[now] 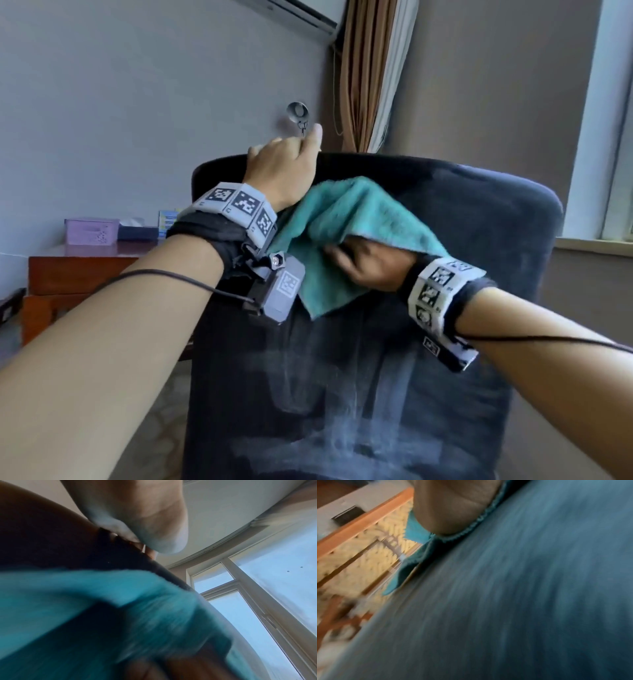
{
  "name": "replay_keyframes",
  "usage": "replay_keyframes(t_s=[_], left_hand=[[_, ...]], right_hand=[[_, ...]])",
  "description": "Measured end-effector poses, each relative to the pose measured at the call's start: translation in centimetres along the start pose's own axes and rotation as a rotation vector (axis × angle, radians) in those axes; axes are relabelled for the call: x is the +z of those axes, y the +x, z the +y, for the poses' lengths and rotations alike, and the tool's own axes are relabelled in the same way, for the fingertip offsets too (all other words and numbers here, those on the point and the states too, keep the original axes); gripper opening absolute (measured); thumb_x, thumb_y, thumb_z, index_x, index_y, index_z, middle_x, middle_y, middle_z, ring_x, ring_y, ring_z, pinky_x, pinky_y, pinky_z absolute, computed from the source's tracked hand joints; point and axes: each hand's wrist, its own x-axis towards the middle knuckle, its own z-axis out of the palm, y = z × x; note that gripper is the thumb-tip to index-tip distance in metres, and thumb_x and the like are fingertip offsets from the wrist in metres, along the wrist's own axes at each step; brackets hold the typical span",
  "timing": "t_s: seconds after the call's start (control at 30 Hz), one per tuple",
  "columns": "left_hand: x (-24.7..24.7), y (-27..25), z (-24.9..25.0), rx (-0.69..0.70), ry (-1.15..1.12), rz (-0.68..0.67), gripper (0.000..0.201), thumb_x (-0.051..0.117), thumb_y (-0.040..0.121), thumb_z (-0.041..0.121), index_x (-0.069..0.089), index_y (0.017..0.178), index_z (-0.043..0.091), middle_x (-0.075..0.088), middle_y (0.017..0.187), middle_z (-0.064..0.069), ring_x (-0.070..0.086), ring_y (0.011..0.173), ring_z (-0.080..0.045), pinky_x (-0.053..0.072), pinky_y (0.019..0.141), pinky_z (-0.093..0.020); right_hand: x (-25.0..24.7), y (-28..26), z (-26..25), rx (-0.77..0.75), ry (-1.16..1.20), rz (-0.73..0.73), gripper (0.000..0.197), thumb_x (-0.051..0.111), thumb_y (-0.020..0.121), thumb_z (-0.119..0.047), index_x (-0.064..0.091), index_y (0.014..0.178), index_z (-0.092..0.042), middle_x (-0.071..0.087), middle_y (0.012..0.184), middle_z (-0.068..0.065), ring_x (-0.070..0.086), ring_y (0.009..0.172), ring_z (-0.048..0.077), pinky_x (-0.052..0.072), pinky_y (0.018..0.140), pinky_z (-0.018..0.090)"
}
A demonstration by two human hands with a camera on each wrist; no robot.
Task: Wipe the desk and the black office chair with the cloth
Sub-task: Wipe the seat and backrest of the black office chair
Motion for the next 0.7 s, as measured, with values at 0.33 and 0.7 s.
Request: replay_keyframes(t_s=[0.33,0.7], left_hand=[[1.9,-0.3,4.8,0.165,-0.060,-0.040,0.062,0.015,0.102,0.048,0.053,0.067,0.014,0.057,0.069,0.003,0.052,0.078,-0.022,0.028,0.095,-0.038],[1.6,0.7,4.4,0.047,-0.104,0.003,0.060,0.019,0.103,0.045,0.067,0.092,0.010,0.063,0.091,-0.002,0.046,0.088,-0.021,0.027,0.101,-0.035]], right_hand=[[1.3,-5.7,-2.9,0.092,-0.229,0.061,0.043,0.037,0.099,-0.033,0.061,0.127,-0.011,0.066,0.120,0.008,0.061,0.108,0.032,0.041,0.098,0.043],[-4.5,-4.6,1.4,0.428,-0.506,0.207,0.058,0.040,0.089,-0.042,0.041,0.138,-0.012,0.051,0.134,0.015,0.038,0.127,0.033,0.013,0.113,0.049]])
